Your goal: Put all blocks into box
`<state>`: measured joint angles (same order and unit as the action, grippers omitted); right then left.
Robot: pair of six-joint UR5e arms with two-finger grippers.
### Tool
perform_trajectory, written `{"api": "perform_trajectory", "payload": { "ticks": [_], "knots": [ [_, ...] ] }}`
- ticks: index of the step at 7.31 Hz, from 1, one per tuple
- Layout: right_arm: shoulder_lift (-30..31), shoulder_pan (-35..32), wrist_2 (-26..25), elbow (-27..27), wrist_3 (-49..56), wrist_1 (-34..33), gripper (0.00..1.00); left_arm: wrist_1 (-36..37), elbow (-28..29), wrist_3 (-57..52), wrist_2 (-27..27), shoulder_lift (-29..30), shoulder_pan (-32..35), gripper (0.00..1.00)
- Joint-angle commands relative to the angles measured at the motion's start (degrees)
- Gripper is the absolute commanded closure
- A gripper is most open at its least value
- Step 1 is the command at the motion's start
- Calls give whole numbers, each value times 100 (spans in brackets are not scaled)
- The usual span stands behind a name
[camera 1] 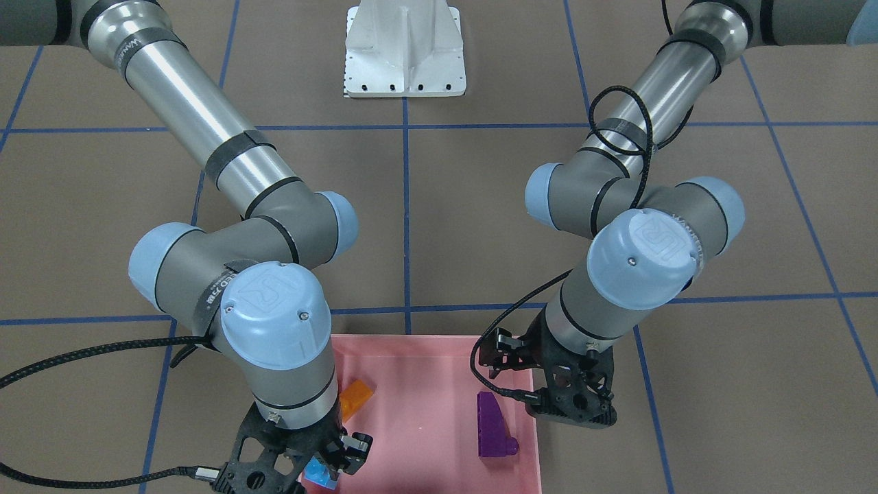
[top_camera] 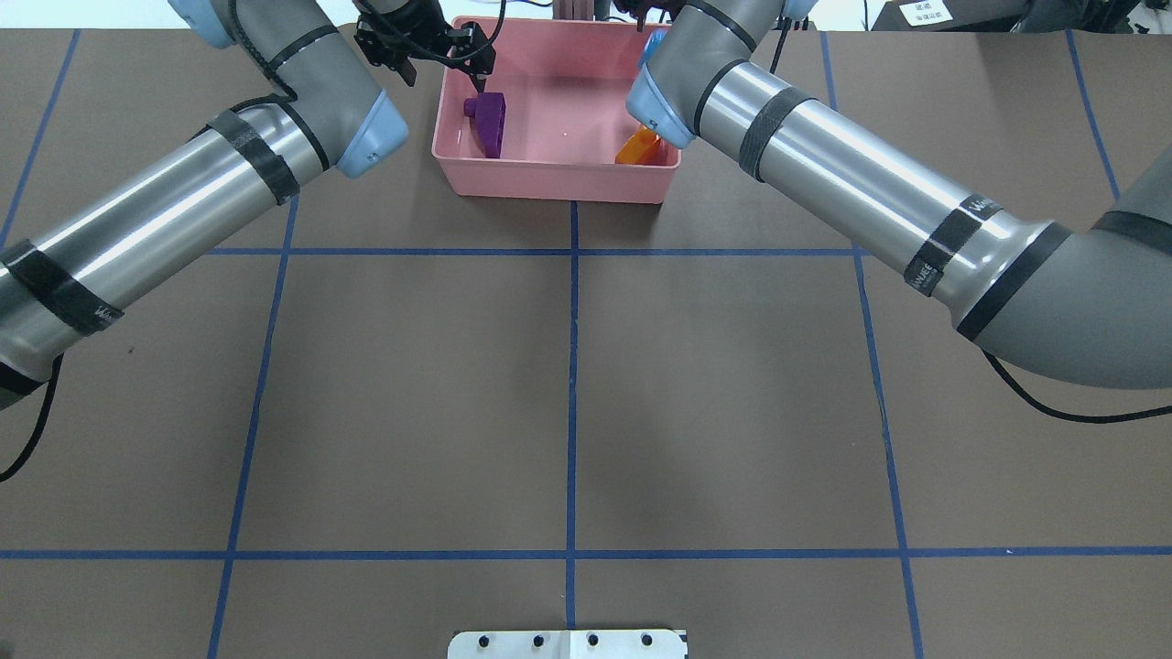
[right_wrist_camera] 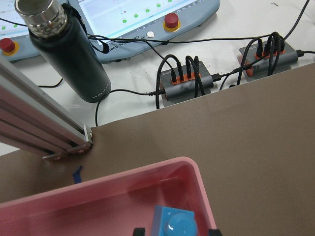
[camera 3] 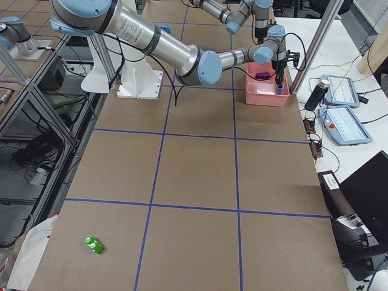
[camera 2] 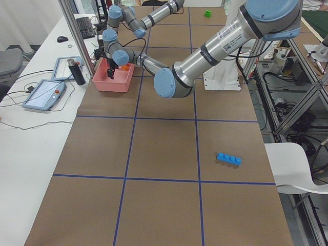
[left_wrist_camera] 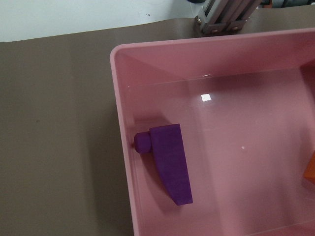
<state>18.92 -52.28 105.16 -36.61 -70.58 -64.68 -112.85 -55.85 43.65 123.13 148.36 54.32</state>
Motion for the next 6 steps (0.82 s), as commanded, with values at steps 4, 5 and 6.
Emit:
{"api": "perform_trajectory", "payload": {
  "ticks": [4, 5, 6],
  "knots": [
    [372, -430, 825, -685, 307, -402, 1, 70, -1212, -50, 218, -1041, 25, 0],
    [880, -554, 1004, -1647, 778, -1162, 1, 70, -1810, -59, 498, -1655, 243, 0],
    [1294, -677, 1111, -2501, 1427, -2101, 1, 70, -2520, -233, 623, -2392, 393, 0]
  ]
}}
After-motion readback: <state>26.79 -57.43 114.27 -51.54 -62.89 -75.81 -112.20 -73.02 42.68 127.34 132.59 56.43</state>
